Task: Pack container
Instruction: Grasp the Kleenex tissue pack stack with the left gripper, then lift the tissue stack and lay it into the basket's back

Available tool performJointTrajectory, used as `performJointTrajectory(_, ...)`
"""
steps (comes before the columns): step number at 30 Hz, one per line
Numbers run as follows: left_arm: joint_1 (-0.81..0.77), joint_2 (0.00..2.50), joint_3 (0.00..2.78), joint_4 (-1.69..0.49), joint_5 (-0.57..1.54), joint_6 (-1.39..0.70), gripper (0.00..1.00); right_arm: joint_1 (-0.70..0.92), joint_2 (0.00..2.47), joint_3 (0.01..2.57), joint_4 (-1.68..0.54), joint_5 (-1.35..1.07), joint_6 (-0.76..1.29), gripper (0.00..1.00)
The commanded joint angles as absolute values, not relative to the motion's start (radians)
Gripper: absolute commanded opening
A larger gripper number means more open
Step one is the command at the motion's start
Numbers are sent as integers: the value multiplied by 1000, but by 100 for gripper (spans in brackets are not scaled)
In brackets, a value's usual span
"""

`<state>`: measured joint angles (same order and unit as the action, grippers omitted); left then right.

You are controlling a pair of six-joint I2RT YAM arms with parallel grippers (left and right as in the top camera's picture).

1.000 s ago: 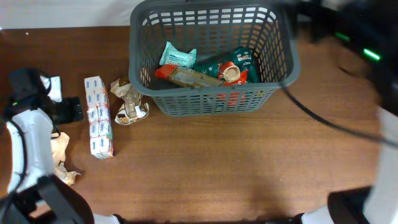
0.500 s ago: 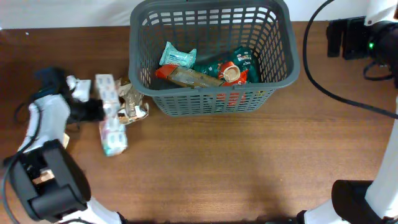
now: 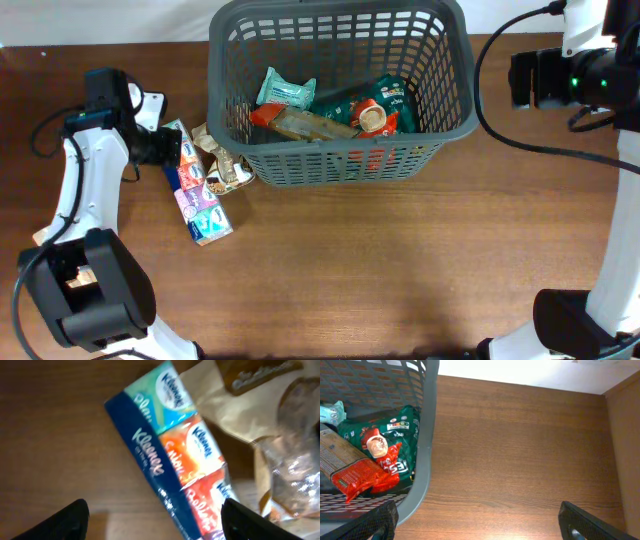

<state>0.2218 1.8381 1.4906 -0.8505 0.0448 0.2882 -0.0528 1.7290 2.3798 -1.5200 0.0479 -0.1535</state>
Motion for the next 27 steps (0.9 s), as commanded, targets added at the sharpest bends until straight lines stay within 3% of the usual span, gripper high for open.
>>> performJointTrajectory(1,223,1858,1506,-809,120,193,79,-59,1724,2377,-1523,38,-141,99)
performJointTrajectory(12,223,2015,1506,-669,97,-326,75,-59,1724,2377,-1529,3,-141,99)
performJointTrajectory(25,222,2201,1506,-638,84,-430,75,-59,1724,2377,-1531,-27,-141,99)
performJointTrajectory(27,222,2242,1506,-647,86,-429,69,-59,1724,2377,-1531,-27,-141,99)
